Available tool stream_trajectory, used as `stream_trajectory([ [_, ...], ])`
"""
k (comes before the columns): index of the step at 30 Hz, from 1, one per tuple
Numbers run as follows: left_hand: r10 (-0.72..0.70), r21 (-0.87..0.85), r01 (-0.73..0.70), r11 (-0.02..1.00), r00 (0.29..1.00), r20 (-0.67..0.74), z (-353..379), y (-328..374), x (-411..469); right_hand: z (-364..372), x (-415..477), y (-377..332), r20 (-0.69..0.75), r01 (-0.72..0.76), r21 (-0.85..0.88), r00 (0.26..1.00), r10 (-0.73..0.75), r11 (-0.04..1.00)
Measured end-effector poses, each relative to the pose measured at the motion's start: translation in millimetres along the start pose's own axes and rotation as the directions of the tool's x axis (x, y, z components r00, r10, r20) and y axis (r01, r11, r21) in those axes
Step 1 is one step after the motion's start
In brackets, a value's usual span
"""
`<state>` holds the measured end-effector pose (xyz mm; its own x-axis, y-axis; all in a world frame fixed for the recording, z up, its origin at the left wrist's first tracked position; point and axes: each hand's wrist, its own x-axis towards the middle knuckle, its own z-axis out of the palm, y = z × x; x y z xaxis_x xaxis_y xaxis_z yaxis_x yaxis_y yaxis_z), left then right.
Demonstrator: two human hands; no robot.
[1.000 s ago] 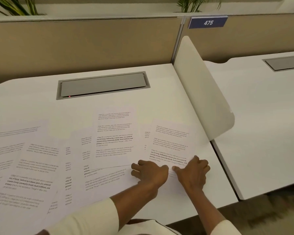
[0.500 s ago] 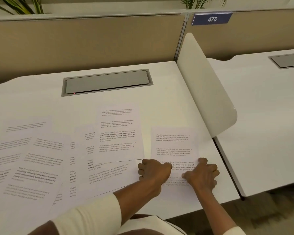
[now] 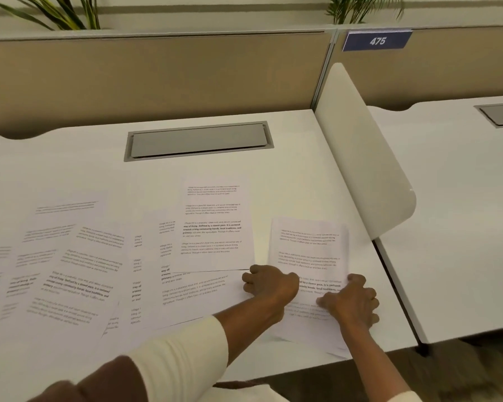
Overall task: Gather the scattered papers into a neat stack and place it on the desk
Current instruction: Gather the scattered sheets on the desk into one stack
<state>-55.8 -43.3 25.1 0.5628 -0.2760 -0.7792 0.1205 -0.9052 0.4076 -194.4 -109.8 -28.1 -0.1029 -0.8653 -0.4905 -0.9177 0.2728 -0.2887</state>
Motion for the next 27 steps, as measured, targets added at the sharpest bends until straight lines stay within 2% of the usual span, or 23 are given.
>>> stream_trajectory([
  [3, 0.016, -0.156, -0.013, 0.988, 1.0, 0.019, 1, 0, 0, 0, 3, 3, 0.022, -0.006, 0.103, 1.0, 0.004, 0.995],
  [8, 0.153, -0.051, -0.154, 0.987, 0.988, -0.025, -8, -15, 8, 4, 5, 0, 0.016, 0.0, 0.166, 1.0, -0.002, 0.986],
  [12, 0.299, -0.113, -0.304, 0.946, 0.952, -0.058, -33, -29, 16, 7, 4, -12, 0.013, 0.032, 0.227, 0.999, -0.036, 0.973],
  [19, 0.35, -0.305, -0.33, 0.894, 0.937, 0.012, -98, -38, 29, 7, -2, -56, 0.115, 0.037, 0.415, 0.989, -0.092, 0.909],
  [23, 0.338, -0.369, -0.322, 0.872, 0.941, -0.023, -133, -45, 44, 14, -2, -89, 0.271, -0.024, 0.573, 0.949, -0.161, 0.819],
  [27, 0.302, -0.359, -0.324, 0.875, 0.946, -0.117, -159, -46, 68, 23, -10, -133, 0.313, 0.057, 0.62, 0.897, -0.313, 0.782],
])
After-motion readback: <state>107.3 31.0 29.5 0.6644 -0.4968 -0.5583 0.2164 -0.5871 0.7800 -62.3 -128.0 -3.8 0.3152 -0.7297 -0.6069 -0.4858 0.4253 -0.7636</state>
